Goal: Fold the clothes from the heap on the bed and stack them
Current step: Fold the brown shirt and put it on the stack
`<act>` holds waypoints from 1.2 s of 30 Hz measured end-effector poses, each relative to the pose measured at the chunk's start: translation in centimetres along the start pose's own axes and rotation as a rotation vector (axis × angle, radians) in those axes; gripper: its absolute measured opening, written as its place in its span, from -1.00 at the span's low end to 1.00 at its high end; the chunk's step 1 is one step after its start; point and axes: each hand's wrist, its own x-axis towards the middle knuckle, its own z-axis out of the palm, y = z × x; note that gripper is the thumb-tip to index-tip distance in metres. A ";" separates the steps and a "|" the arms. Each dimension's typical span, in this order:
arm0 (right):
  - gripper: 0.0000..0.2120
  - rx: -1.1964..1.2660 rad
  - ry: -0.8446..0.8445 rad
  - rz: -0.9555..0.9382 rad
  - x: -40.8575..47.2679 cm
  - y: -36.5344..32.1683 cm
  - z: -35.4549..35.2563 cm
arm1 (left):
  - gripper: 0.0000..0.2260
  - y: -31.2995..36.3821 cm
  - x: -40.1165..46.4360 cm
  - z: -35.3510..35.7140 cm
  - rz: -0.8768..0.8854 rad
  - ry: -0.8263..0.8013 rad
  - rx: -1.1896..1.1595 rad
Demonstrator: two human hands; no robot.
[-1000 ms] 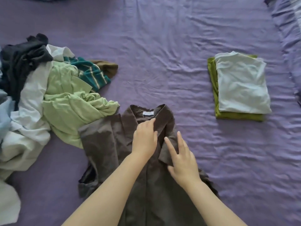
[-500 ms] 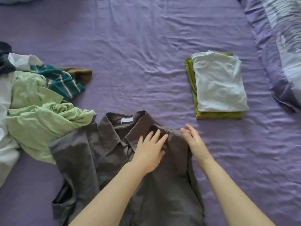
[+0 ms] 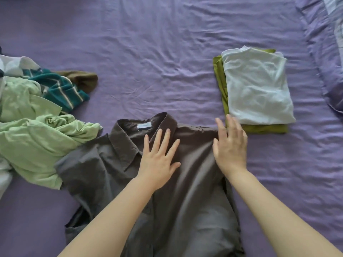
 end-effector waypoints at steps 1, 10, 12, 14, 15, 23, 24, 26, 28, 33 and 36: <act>-0.48 -0.046 0.001 -0.112 -1.0 -0.6 0.3 | -0.33 0.3 0.2 0.2 0.004 0.012 0.000; -0.51 -0.235 -0.357 -0.362 -2.7 2.3 2.4 | -0.24 -0.6 3.0 1.4 -0.078 -0.123 -0.021; -0.62 -0.049 -0.228 -0.219 -3.8 1.9 2.0 | -0.23 0.0 2.8 0.8 -0.098 -0.130 0.015; -0.63 0.145 -0.115 -0.028 -6.3 2.5 1.4 | -0.26 1.3 2.3 0.1 -0.144 -0.090 0.025; -0.65 0.222 -0.104 0.040 -7.9 2.9 1.1 | -0.29 2.3 1.9 -0.2 -0.161 -0.052 0.003; -0.83 0.363 -0.207 0.319 -15.4 3.0 0.3 | -0.51 13.3 -3.9 1.0 -0.074 0.017 -0.231; -0.88 0.387 -0.221 0.347 -15.0 3.3 0.4 | -0.51 13.7 -4.3 1.3 -0.101 0.000 -0.229; -0.88 0.403 -0.239 0.379 -14.5 4.3 0.4 | -0.50 13.9 -4.7 1.7 -0.130 -0.034 -0.213; -0.88 0.454 -0.213 0.423 -14.7 5.2 0.1 | -0.47 14.0 -4.9 2.2 -0.136 -0.066 -0.192; -0.76 0.559 -0.210 0.502 -17.4 5.8 -0.2 | -0.29 14.2 -4.6 3.2 -0.135 -0.150 -0.148; -0.55 0.539 -0.335 0.515 -18.7 6.4 0.2 | -0.15 14.4 -4.1 3.7 -0.147 -0.169 -0.095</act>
